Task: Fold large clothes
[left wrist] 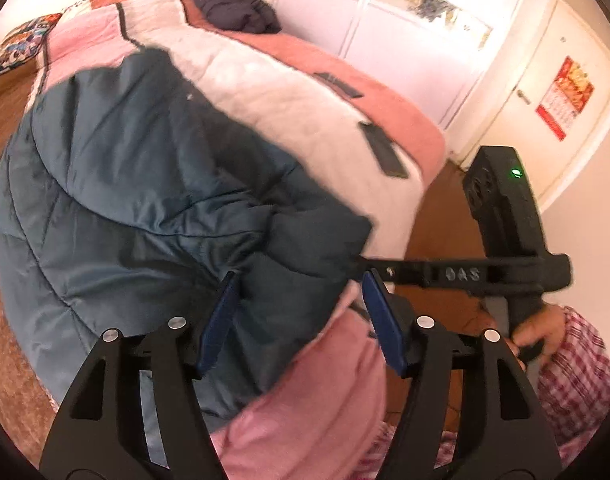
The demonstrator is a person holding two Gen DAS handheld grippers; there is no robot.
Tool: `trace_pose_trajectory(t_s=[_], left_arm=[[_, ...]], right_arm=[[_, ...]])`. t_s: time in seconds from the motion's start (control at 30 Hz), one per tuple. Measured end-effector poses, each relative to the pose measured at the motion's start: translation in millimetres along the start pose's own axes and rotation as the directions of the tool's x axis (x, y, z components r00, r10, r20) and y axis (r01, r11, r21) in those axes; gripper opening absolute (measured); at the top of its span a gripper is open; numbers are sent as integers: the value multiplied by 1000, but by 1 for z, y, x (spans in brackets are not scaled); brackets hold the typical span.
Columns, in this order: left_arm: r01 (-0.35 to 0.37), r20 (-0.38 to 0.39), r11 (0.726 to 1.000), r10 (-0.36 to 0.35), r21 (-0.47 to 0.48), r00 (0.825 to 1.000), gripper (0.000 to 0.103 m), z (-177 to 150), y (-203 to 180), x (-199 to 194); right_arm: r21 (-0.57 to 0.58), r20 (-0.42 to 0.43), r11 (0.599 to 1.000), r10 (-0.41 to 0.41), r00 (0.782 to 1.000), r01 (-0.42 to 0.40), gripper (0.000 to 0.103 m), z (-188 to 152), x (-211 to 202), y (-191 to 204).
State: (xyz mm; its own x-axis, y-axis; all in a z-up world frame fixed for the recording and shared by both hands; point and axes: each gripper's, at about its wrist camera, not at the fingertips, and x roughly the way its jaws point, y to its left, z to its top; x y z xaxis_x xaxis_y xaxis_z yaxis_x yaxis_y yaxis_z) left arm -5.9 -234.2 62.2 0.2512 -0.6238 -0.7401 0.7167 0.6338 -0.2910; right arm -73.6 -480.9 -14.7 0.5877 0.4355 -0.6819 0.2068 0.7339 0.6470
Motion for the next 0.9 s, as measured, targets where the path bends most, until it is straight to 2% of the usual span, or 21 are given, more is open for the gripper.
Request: trace_pose_trajectory(t_s=[0.1, 0.17, 0.27, 0.33, 0.47, 0.6, 0.7, 0.77, 0.9], left_arm=[[22, 59, 1000, -22, 12, 998, 64, 5, -2, -32], [21, 113, 1000, -20, -2, 993, 64, 9, 6, -54], [-43, 192, 998, 51, -45, 980, 63, 17, 26, -80], [-109, 206, 990, 125, -85, 971, 63, 30, 43, -85], [-184, 192, 973, 209, -141, 959, 63, 58, 73, -72], [-263, 167, 953, 287, -149, 943, 63, 84, 87, -55], [-229, 212, 955, 268, -189, 940, 63, 88, 95, -66], [-219, 222, 952, 266, -214, 938, 63, 87, 103, -73], [-191, 167, 947, 238, -260, 957, 63, 81, 119, -58]], right_arm=[[-42, 78, 998, -41, 996, 44, 4, 10, -33, 14], [-77, 127, 995, -58, 990, 68, 4, 16, -41, 33], [-164, 174, 984, -46, 984, 75, 4, 17, -37, 65], [-233, 172, 970, -29, 985, 69, 4, 23, -30, 92], [-334, 100, 942, -4, 995, 37, 4, 20, -11, 126], [-373, 27, 924, -86, 996, 90, 4, 22, 40, 133], [-367, -23, 909, -224, 974, 200, 4, 17, 74, 115], [-346, -75, 908, -279, 957, 238, 1, 14, 90, 95], [-267, -168, 931, -298, 940, 248, 0, 5, 120, 57]])
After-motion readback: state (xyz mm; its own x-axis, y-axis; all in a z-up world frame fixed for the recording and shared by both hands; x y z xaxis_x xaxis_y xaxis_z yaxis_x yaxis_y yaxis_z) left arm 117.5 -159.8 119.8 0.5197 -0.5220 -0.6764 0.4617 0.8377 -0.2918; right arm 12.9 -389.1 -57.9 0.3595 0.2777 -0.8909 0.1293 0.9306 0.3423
